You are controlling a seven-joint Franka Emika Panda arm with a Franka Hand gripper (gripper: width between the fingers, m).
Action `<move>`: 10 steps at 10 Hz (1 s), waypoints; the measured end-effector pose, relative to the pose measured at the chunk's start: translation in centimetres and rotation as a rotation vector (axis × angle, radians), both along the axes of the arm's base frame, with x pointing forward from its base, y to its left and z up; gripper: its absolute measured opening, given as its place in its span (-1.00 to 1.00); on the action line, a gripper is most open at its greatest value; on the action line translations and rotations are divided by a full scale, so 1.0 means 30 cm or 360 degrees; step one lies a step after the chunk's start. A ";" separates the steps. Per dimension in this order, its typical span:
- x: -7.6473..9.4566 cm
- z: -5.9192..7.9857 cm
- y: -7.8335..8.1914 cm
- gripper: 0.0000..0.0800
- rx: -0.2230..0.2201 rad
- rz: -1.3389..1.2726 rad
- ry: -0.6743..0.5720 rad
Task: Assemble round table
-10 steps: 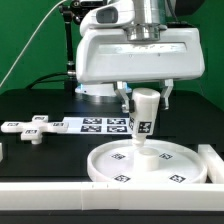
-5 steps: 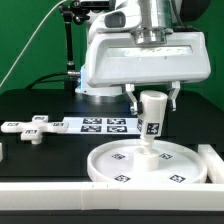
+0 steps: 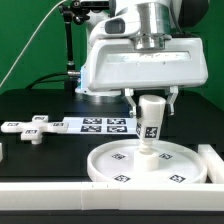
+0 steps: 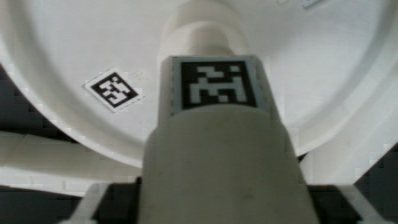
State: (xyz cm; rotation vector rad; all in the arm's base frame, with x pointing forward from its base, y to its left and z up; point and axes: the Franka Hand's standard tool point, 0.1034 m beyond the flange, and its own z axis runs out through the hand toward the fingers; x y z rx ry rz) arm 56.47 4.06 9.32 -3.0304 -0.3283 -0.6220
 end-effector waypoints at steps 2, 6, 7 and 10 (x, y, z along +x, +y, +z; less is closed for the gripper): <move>0.001 -0.001 0.004 0.03 0.0001 0.0001 -0.0001; 0.003 -0.013 0.017 0.03 0.0003 0.0011 0.0006; 0.007 -0.016 0.018 0.03 0.0004 0.0011 0.0007; -0.009 -0.043 0.005 0.03 -0.0004 0.0000 0.0002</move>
Offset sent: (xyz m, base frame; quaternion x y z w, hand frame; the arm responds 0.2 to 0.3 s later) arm 0.0042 0.0070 -0.0017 -0.0056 0.0103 0.0034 0.9999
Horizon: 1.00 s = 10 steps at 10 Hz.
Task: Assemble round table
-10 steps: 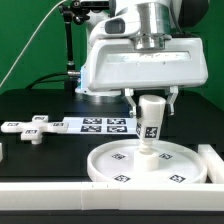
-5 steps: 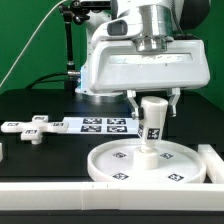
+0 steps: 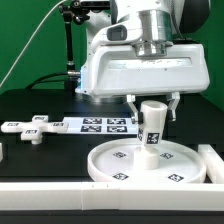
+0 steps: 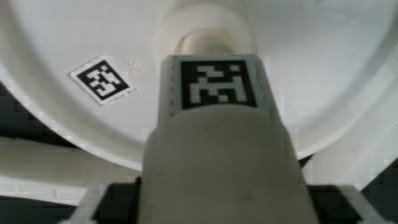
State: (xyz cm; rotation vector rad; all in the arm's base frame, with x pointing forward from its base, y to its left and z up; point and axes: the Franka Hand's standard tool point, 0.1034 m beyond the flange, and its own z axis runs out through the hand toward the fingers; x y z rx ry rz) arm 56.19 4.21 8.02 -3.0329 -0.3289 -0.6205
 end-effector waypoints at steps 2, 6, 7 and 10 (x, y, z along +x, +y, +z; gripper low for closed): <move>-0.010 -0.014 -0.018 0.03 -0.0012 -0.0012 -0.0027; -0.015 -0.016 -0.028 0.16 -0.0032 -0.0026 -0.0117; -0.015 -0.016 -0.028 0.47 -0.0033 -0.0026 -0.0117; -0.019 -0.004 -0.027 0.62 -0.0024 -0.0021 -0.0075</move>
Offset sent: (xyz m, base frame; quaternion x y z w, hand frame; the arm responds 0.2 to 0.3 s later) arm -0.0153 0.0051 -0.0125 0.0058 0.0188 0.0167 0.9997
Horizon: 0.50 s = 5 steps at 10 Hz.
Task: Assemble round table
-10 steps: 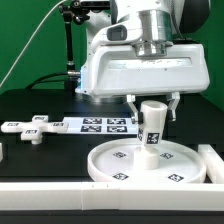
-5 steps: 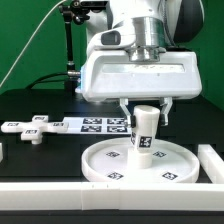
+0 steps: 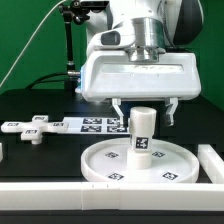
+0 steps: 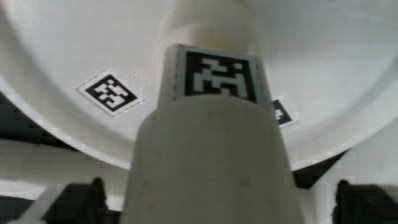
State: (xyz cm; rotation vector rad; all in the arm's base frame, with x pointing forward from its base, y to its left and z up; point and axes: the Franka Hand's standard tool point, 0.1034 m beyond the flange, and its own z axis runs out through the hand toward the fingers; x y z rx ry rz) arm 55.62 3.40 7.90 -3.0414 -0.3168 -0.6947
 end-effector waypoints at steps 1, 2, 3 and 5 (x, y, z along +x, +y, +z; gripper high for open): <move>0.004 0.031 0.001 0.62 0.0005 0.0005 0.0012; 0.007 0.054 -0.004 0.62 0.0005 0.0003 0.0007; 0.011 0.067 -0.005 0.62 0.0006 0.0003 0.0006; 0.009 0.060 -0.005 0.62 0.0006 0.0003 0.0010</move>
Offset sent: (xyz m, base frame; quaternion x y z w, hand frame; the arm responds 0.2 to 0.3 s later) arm 0.0000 0.0000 0.0000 0.0000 0.0000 0.0000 1.0000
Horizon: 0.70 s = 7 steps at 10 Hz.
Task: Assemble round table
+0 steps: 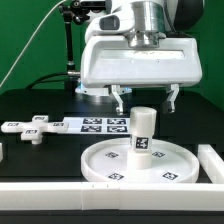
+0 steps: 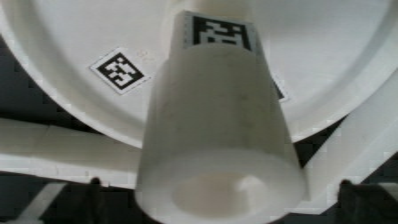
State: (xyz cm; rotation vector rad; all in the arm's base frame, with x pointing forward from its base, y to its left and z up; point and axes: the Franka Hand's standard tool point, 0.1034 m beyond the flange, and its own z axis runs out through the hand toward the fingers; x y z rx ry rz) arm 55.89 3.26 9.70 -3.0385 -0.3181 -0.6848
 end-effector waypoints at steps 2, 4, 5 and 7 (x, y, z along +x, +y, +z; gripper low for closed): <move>-0.005 -0.008 0.004 0.62 0.0009 0.0003 0.0042; -0.018 -0.032 0.015 0.62 0.0045 0.0016 0.0240; -0.011 -0.032 0.019 0.62 0.0064 0.0027 0.0352; -0.012 -0.032 -0.001 0.62 0.0075 0.0046 0.0513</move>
Offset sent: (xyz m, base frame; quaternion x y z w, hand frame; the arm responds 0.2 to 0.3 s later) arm 0.0065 -0.0176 -0.0034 -0.0260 -0.1257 -0.0157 0.9916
